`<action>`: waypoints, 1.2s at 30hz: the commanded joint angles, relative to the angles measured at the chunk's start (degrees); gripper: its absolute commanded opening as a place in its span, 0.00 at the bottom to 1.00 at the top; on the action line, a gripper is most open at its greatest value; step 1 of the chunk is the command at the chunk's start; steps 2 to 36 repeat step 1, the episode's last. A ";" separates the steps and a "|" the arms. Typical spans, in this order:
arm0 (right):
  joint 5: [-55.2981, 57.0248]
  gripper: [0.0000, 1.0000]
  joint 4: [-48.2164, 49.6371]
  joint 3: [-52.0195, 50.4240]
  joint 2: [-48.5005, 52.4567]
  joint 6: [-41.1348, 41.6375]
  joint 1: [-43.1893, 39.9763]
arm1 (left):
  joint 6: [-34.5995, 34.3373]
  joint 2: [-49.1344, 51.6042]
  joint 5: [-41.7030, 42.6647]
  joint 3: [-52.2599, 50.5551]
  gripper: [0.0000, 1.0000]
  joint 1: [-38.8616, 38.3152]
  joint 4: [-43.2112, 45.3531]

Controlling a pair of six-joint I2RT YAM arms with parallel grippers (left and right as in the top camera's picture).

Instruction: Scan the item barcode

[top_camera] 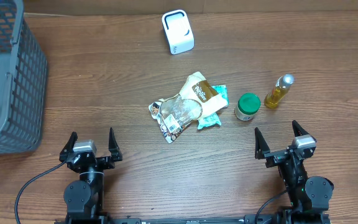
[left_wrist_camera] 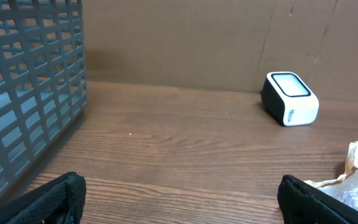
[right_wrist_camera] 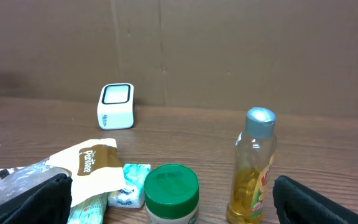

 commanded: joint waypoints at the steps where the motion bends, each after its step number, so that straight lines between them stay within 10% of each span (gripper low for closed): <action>1: 0.42 1.00 0.31 -0.61 -0.52 0.35 -0.24 | 1.09 -0.55 0.09 -0.22 1.00 0.04 0.04; 36: 0.42 1.00 0.31 -0.61 -0.52 0.35 -0.24 | 1.09 -0.55 0.09 -0.22 1.00 0.04 0.04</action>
